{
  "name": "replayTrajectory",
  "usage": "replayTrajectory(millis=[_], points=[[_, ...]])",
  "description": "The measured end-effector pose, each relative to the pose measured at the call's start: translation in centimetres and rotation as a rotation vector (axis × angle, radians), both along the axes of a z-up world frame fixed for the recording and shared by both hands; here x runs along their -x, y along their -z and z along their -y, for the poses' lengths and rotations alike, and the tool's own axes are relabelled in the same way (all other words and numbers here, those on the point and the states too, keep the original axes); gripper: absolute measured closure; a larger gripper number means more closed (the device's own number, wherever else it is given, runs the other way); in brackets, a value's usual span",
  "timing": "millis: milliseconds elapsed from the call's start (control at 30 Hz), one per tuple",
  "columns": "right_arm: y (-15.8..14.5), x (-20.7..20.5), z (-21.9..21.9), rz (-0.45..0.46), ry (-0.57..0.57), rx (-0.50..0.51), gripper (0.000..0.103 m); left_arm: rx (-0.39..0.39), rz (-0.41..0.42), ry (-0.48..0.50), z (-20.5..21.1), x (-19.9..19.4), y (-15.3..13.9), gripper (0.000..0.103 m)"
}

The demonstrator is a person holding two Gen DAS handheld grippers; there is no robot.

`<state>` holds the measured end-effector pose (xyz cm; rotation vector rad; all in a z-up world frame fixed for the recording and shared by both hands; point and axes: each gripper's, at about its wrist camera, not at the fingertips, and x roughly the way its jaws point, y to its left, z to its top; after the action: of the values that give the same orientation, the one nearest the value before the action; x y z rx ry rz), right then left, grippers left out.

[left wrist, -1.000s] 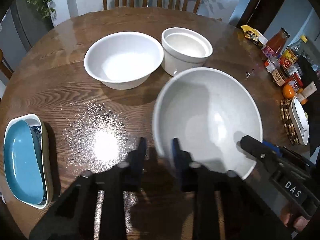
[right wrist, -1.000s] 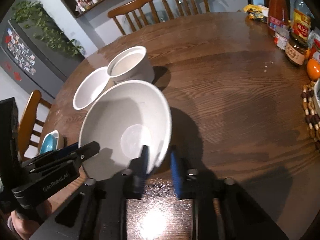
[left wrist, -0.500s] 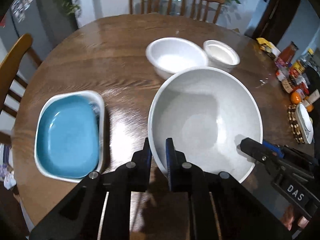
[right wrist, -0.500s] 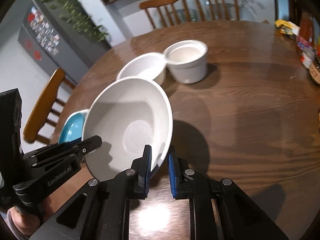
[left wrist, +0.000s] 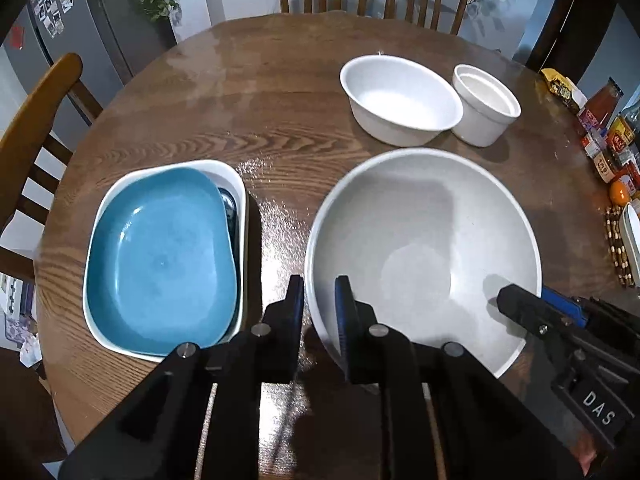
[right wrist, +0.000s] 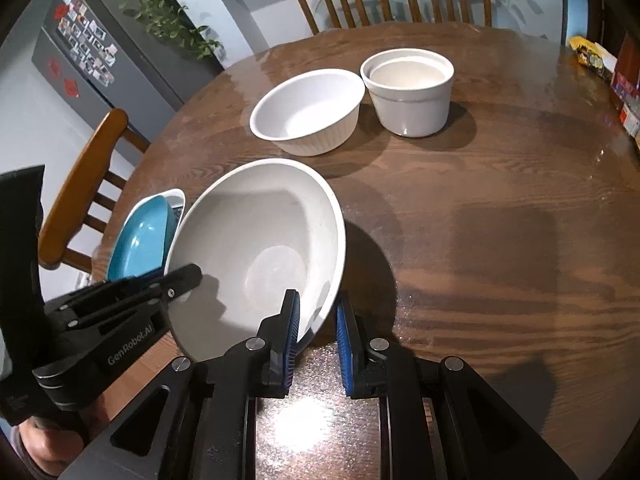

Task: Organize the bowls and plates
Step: 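Slide the large white bowl beside the stacked dishes with the left gripper, then open the left gripper to release the large white bowl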

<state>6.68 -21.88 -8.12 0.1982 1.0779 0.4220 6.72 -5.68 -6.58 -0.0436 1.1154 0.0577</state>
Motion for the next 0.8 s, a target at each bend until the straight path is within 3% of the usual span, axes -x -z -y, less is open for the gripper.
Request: replayTrajectory(millis=[67,233,333,533,633,800], points=[[-0.2,0.1,-0.3,0.01,0.005,0.018,0.086,-0.002,0.01,-0.005,-0.2,0.0,-0.3,0.086],[-0.9,0.2,0.7,0.032,0.035,0.038,0.081,-0.003,0.035,-0.011,-0.7,0.2,-1.2,0.059],[-1.7,0.3,1.3,0.053,0.058,0.036,0.071,-0.001,0.051,-0.017,-1.0,0.5,-1.9,0.048],[-2.9,0.6,2.2,0.08,0.074,0.022,0.065,-0.02,0.097,-0.022,-0.6,1.5,-3.8,0.033],[-3.3,0.8,2.5,0.085,0.063,0.014,0.056,-0.047,0.13,-0.03,-0.4,2.3,-4.7,0.024],[-4.2,1.4,2.8,0.102,0.059,-0.006,0.046,-0.087,0.164,-0.048,-0.5,3.1,-5.7,0.018]])
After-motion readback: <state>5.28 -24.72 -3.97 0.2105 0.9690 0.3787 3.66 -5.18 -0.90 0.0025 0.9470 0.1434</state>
